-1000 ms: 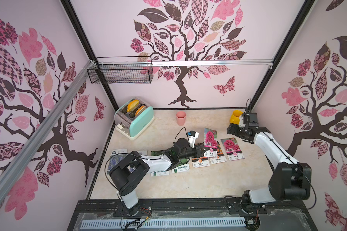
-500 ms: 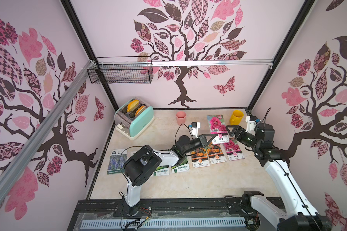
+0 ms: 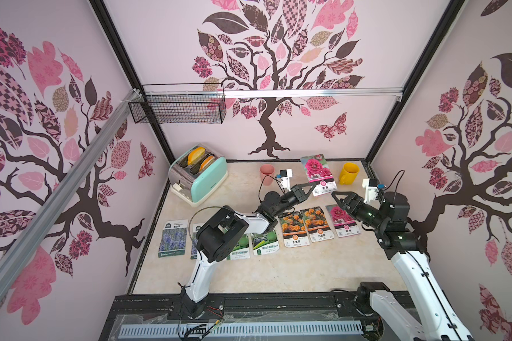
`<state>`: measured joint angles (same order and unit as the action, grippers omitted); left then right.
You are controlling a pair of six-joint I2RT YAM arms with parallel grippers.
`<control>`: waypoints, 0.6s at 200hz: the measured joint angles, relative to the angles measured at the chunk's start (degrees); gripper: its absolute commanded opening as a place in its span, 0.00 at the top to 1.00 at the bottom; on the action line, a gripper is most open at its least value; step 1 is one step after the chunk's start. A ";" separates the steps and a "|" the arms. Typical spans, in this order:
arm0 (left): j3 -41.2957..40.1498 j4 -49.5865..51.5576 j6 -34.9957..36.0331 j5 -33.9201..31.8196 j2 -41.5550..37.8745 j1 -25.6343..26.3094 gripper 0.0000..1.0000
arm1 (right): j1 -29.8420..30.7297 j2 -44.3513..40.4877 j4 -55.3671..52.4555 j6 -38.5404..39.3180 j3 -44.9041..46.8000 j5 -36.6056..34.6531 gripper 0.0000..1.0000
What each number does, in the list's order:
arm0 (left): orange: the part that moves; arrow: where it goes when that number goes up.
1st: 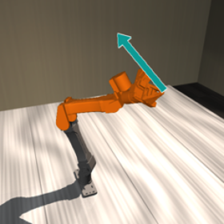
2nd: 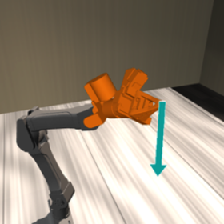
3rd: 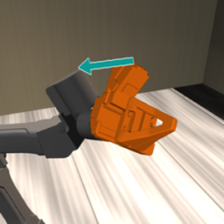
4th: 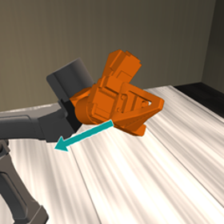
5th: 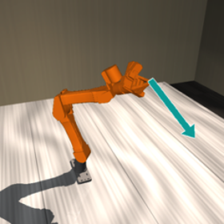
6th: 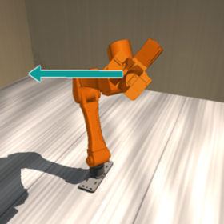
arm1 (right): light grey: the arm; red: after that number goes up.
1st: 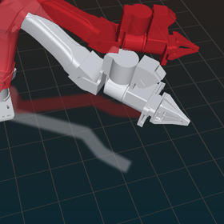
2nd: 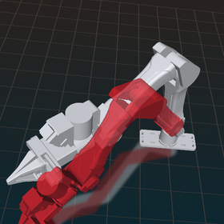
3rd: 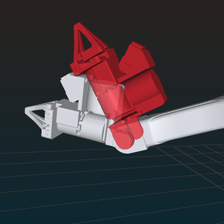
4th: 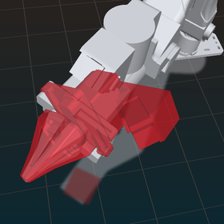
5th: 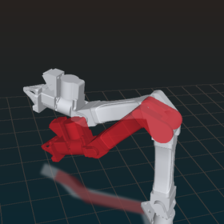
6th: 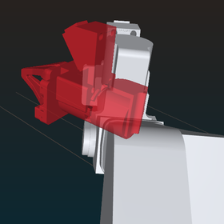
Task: Arrange the seed packets in a row
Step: Place the seed packet at the center of the board.
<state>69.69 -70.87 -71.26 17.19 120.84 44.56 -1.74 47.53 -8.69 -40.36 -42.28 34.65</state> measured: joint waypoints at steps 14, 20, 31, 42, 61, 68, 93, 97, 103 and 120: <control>0.66 -0.11 -0.44 0.07 0.17 -0.07 1.00 | 0.00 0.33 0.70 -0.98 1.22 0.83 0.23; 0.98 -0.22 -0.57 0.22 0.17 -0.07 1.00 | 0.00 0.42 1.31 -1.42 1.84 1.18 0.23; 1.73 -0.37 -0.85 0.68 0.17 -0.04 1.00 | 0.00 0.50 2.89 -2.71 2.89 1.79 0.24; 2.40 -0.68 -1.14 1.11 0.17 0.02 1.00 | 0.00 0.59 5.01 -3.96 3.87 2.32 0.24; 2.93 -1.07 -1.66 1.75 0.17 0.20 1.00 | 0.00 1.38 8.90 -6.01 5.18 3.32 0.25; 2.95 -1.11 -1.86 2.03 0.17 0.26 1.00 | 0.00 1.90 10.05 -6.47 5.38 3.67 0.25; 2.93 -1.11 -2.32 2.73 0.17 0.48 1.00 | 0.00 3.08 12.68 -7.50 5.38 4.26 0.26; 2.93 -1.11 -2.34 2.91 0.17 0.48 1.00 | 0.00 3.13 12.98 -7.48 5.35 4.31 0.27; 2.93 -1.14 -2.47 3.19 0.17 0.48 1.00 | 0.00 3.17 13.49 -7.65 5.31 4.46 0.27; 2.93 -1.11 -2.73 3.91 0.17 0.50 1.00 | 0.04 3.56 14.99 -7.80 5.11 4.83 0.30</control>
<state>72.62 -71.99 -74.00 21.10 121.01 45.06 -1.69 51.09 6.31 -48.16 -37.17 39.48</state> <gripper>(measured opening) 0.042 0.719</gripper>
